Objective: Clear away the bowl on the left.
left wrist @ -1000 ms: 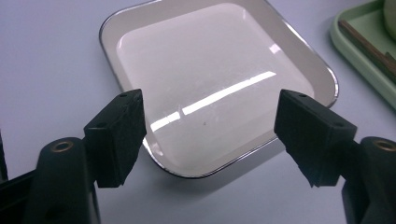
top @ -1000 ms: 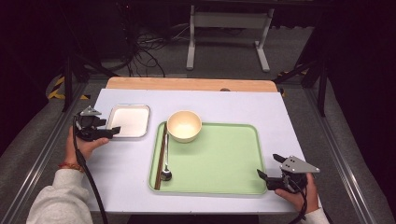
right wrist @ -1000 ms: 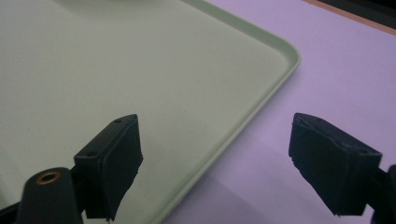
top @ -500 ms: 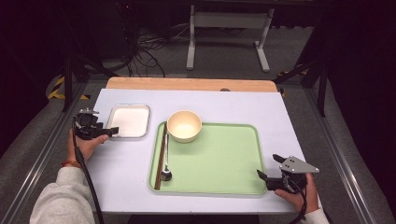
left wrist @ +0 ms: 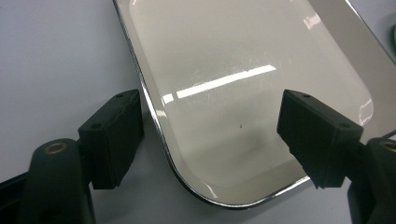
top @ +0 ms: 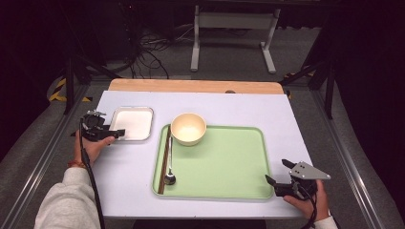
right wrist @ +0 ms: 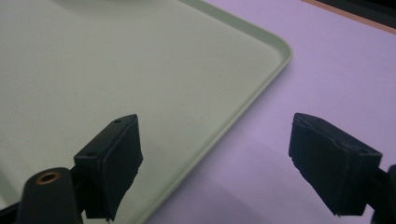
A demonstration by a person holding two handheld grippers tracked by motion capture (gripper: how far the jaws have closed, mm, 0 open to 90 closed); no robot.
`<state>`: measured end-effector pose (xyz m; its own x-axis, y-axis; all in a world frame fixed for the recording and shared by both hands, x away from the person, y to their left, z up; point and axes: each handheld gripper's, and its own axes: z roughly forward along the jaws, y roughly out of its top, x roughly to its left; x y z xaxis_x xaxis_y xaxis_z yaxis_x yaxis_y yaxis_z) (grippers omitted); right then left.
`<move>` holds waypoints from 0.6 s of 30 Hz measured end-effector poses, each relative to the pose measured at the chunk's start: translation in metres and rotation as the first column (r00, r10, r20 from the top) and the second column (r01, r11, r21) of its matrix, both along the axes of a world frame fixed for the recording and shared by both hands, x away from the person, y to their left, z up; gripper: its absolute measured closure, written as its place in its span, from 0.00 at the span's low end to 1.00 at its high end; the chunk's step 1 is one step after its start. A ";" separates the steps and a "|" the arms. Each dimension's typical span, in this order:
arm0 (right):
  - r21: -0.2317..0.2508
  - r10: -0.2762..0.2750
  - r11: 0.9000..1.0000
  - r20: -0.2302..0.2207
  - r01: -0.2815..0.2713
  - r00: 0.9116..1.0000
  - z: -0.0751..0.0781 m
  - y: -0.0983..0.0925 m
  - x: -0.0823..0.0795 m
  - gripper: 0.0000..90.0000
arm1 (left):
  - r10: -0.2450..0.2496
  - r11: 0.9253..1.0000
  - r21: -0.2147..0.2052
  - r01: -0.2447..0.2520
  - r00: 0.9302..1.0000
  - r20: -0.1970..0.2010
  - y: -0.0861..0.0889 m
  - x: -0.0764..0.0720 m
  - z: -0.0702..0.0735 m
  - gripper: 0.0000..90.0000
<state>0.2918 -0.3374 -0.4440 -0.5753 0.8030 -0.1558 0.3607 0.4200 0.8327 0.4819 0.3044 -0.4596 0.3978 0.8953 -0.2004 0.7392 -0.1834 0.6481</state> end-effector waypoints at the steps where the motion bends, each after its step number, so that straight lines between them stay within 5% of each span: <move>1: 0.004 -0.002 1.000 0.000 0.002 1.000 0.000 -0.001 0.000 0.19 | -0.002 1.000 0.004 0.002 1.000 0.000 0.000 0.000 0.000 0.25; 11: 0.012 -0.010 1.000 0.000 0.010 1.000 0.001 -0.004 -0.003 0.19 | -0.042 0.999 0.030 0.042 0.999 0.006 -0.002 -0.003 0.002 0.41; 18: 0.020 -0.020 1.000 -0.009 0.020 1.000 0.000 -0.006 -0.004 0.20 | -0.020 0.998 0.059 0.018 0.999 0.031 -0.002 0.000 0.000 0.57</move>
<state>0.2881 -0.3439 -0.4443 -0.5605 0.8172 -0.1346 0.3759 0.3959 0.8378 0.4817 0.3024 -0.4592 0.4204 0.8973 -0.1348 0.7144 -0.2357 0.6589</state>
